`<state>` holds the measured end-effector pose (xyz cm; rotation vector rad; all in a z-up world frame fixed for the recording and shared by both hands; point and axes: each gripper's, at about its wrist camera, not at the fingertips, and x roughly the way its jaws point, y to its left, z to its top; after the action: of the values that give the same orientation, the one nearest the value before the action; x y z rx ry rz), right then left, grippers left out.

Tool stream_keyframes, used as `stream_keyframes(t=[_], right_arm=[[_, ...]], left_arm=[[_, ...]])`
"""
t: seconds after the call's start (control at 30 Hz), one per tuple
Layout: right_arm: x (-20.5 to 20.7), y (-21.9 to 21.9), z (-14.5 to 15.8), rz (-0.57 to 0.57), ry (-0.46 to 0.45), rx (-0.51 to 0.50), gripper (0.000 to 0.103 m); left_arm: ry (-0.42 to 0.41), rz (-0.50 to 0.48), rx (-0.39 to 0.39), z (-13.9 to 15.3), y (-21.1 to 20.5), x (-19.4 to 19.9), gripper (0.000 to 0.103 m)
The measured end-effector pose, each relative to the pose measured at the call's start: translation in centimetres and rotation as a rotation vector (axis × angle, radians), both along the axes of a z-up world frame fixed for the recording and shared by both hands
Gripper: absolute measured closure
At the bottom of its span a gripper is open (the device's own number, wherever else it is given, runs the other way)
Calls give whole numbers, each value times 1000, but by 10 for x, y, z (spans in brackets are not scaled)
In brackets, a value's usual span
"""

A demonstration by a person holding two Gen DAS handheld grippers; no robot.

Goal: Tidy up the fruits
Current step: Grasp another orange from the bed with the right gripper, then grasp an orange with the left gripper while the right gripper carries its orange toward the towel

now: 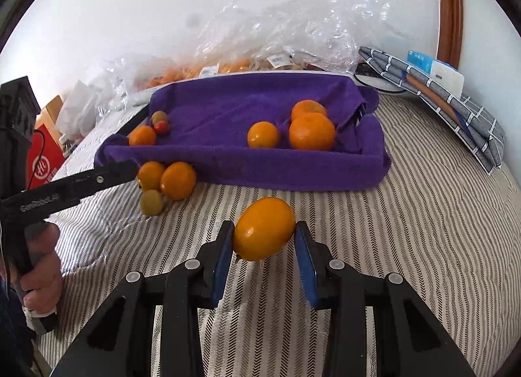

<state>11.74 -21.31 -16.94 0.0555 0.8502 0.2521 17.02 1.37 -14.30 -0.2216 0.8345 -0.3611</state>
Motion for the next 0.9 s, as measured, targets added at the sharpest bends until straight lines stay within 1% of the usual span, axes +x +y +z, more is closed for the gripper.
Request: stream_keyframes(t=[0.03,0.13,0.23,0.27,0.33,0.43,0.53,0.63,0.73,0.9], right_arm=[[0,-1,0,7,0,15,65],[-4,-1,3,27,-27,33,65],[-7,-1,4,49,-39,61,65],[-7,-2,4,49,-36,68,65],[-6,-4,3,53,-32,94,65],[-8,-7,5,69,-42,128,65],[-7,-4,4,71,-37,115,65],[-8,-4,4,70,-42,117,65],[-7,-5,3,65,-36,121,65],[-8,-4,4,79,-42,120,65]], left_arm=[[17,-5,-6,-2,-3,3,52],[48,7,31,-8,-11,11,54],[63,4,4,-9,-11,14,58],[65,7,4,-10,-11,14,60],[79,-1,3,-13,-12,14,71],[74,0,2,-13,-11,12,71],[50,31,-6,-11,-6,8,71],[67,39,-9,-12,-4,8,71],[86,32,4,-14,-7,12,71],[72,44,32,-14,-10,12,71]])
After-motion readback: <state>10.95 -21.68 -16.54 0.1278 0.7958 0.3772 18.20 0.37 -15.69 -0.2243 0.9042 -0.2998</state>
